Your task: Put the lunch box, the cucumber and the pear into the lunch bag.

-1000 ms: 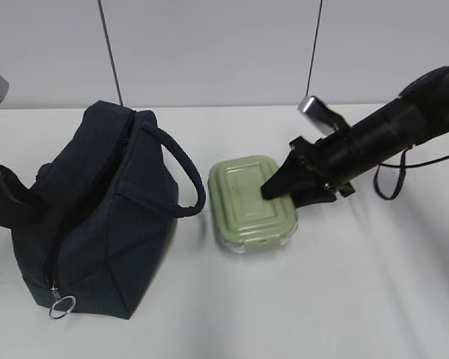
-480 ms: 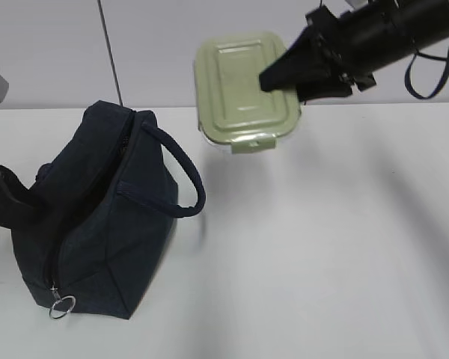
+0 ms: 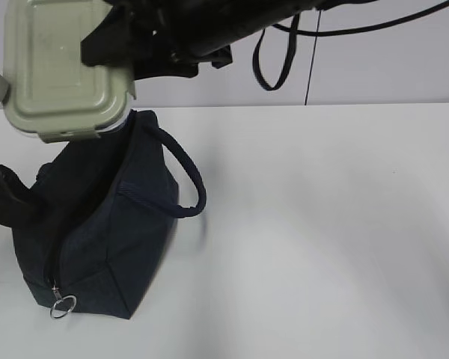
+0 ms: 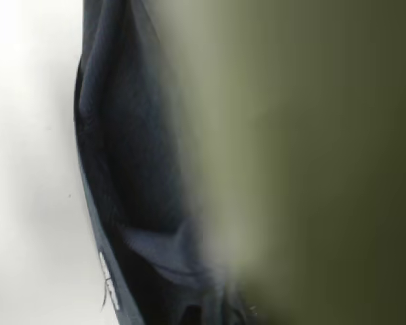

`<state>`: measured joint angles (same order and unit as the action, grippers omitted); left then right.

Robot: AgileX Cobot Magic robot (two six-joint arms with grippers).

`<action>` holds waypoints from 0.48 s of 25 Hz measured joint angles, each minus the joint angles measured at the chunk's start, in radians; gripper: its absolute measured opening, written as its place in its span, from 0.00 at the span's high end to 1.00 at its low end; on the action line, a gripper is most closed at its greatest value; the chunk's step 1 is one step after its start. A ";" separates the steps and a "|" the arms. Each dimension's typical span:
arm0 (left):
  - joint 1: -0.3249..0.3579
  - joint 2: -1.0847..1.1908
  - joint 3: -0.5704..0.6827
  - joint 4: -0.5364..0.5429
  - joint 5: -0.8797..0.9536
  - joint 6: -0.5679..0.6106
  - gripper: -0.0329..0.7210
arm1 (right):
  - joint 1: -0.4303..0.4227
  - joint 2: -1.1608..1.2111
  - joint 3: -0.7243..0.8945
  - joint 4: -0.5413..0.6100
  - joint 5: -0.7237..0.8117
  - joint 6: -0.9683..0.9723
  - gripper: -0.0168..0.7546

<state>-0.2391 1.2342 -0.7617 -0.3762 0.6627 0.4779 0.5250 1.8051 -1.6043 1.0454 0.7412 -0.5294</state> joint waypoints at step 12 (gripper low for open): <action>0.000 -0.001 0.000 -0.002 0.004 0.000 0.96 | 0.040 0.113 -0.002 -0.470 0.009 0.330 0.54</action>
<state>-0.2391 1.2331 -0.7617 -0.3781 0.6665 0.4779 0.5648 1.9185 -1.6063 0.5751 0.7500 -0.1990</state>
